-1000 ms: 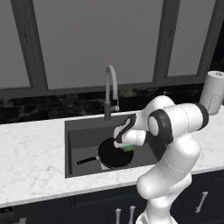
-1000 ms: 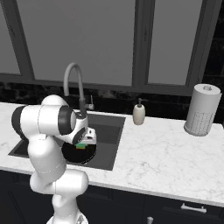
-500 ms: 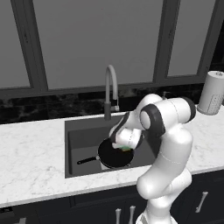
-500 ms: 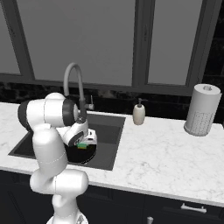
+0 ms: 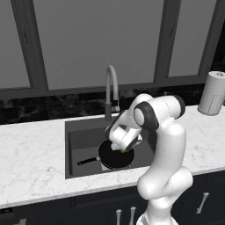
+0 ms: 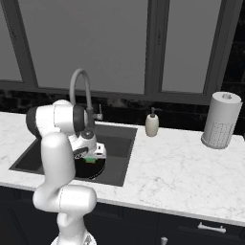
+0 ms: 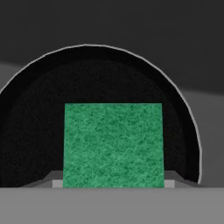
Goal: Pick the pan and sponge and place them into the sink. Then turn on the water.
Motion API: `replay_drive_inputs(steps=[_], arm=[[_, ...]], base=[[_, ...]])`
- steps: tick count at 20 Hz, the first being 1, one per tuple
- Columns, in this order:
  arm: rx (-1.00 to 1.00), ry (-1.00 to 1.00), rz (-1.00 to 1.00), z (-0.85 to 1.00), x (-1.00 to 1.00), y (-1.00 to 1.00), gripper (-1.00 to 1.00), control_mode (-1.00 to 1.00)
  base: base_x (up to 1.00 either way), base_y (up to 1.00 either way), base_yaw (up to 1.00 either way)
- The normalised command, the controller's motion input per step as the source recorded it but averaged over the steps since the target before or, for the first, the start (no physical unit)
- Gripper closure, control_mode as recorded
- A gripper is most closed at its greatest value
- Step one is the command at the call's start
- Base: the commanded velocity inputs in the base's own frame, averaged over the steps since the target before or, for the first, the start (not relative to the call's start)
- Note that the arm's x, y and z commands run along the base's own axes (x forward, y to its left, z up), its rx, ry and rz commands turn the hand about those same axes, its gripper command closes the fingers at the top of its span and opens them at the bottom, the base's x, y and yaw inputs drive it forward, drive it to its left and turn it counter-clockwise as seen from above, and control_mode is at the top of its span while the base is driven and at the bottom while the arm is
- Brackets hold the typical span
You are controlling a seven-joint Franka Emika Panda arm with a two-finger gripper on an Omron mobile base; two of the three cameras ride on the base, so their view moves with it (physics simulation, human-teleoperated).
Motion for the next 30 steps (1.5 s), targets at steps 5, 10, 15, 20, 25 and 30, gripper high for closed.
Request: replay_drive_inputs(steps=[5, 10, 15, 20, 25, 30], arm=[[0.0, -0.02, 0.03, -0.23, 0.0, 0.0, 1.0, -1.0], [0.0, 0.0, 0.05, -0.17, 0.0, 0.0, 1.0, -1.0], [0.0, -0.01, 0.04, -0.13, 0.0, 0.0, 1.0, -1.0], [0.0, -0.02, 0.03, -0.11, 0.06, 0.0, 1.0, -1.0], [0.0, 0.0, 0.01, -0.01, 0.07, 0.0, -1.0, -1.0], [0.0, 0.0, 0.0, 0.0, 0.0, 0.0, -1.0, -1.0]], base=[[0.0, 0.0, 0.0], [0.0, 0.0, 0.0], [0.0, 0.0, 0.0], [0.0, 0.0, 0.0], [0.0, 0.0, 0.0], [0.0, 0.0, 0.0]])
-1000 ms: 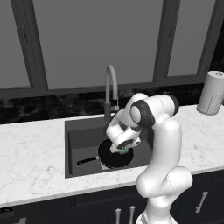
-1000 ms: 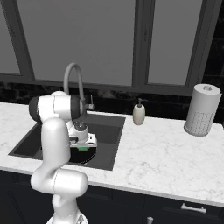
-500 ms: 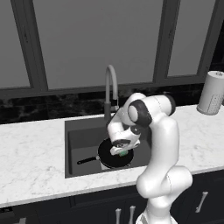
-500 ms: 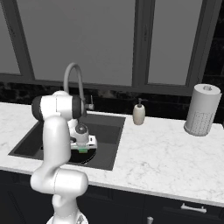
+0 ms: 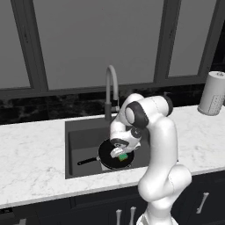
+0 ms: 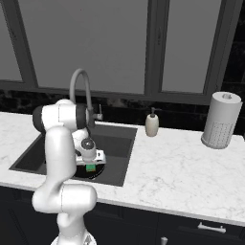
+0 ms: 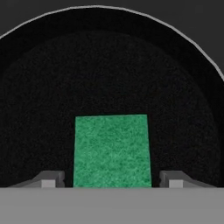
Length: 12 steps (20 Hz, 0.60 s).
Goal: Pick the pan and sponge and place them into the sink. Then turn on the water.
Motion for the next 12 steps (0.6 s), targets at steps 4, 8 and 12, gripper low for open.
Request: replay_drive_inputs(steps=[4, 8, 12], arm=[[0.0, -0.07, 0.0, 0.07, 0.0, 0.0, -1.0, -1.0], [0.0, -0.13, 0.0, 0.42, -0.02, 0.0, -1.0, -1.0], [0.0, -0.15, 0.0, 0.71, -0.2, -0.01, -1.0, -1.0]], base=[[0.0, 0.0, 0.0], [0.0, 0.0, 0.0], [0.0, 0.0, 0.0]])
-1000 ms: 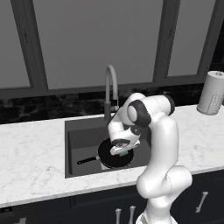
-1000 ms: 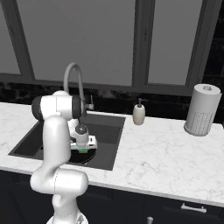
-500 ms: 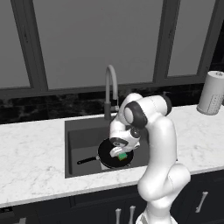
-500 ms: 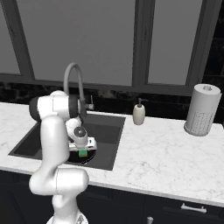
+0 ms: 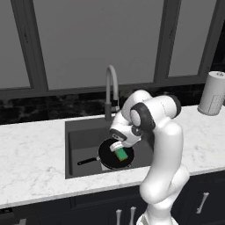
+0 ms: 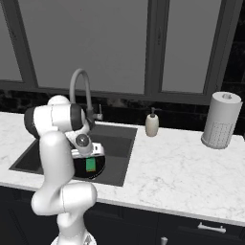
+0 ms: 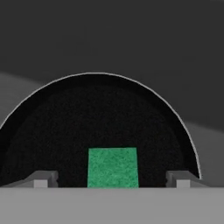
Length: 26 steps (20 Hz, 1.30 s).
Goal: Pick the pan and sponge and place them into the sink. Then turn on the water.
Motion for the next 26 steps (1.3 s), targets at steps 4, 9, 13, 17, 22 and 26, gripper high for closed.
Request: replay_drive_inputs(steps=[4, 9, 13, 17, 22, 26], arm=[[0.02, -0.2, 0.0, 0.64, -0.37, -0.19, -1.0, -1.0], [0.06, -0.2, 0.0, 0.64, -0.36, -0.33, -1.0, -1.0], [0.06, -0.23, 0.0, 0.57, -0.42, -0.29, -1.0, -1.0], [0.05, -0.21, 0.0, 0.59, -0.33, -0.11, -1.0, -1.0], [0.06, -0.08, 0.0, 0.77, -0.02, -0.02, -1.0, -1.0], [0.08, -0.02, 0.0, 0.77, 0.0, -0.14, -1.0, -1.0]], base=[[0.0, 0.0, 0.0], [0.0, 0.0, 0.0], [0.0, 0.0, 0.0], [0.0, 0.0, 0.0], [0.0, 0.0, 0.0], [0.0, 0.0, 0.0]])
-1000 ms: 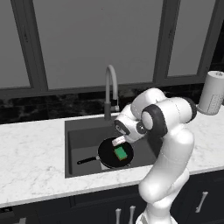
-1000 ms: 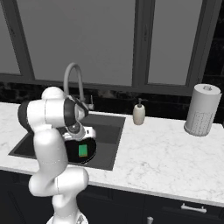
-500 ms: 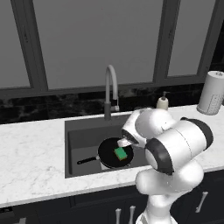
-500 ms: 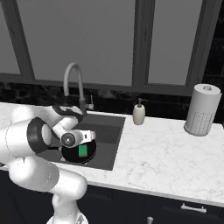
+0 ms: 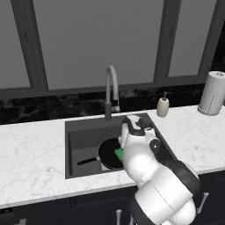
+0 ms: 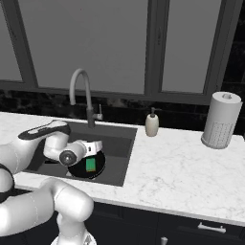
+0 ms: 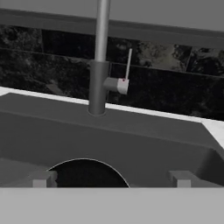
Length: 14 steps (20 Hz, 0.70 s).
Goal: Pick the pan and sponge and place them into the sink. Then turn on the water.
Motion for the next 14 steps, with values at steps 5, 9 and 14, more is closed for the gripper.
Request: replay_drive_inputs(steps=[5, 9, 14], arm=[[0.09, -0.03, 0.02, 0.55, -0.02, -0.3, -1.0, -1.0], [0.07, 0.0, 0.05, 0.26, -0.03, -0.24, -1.0, -1.0], [0.05, -0.06, 0.03, 0.28, 0.0, -0.08, -1.0, -1.0]], base=[[0.0, 0.0, 0.0], [0.0, 0.0, 0.0], [0.0, 0.0, 0.0]])
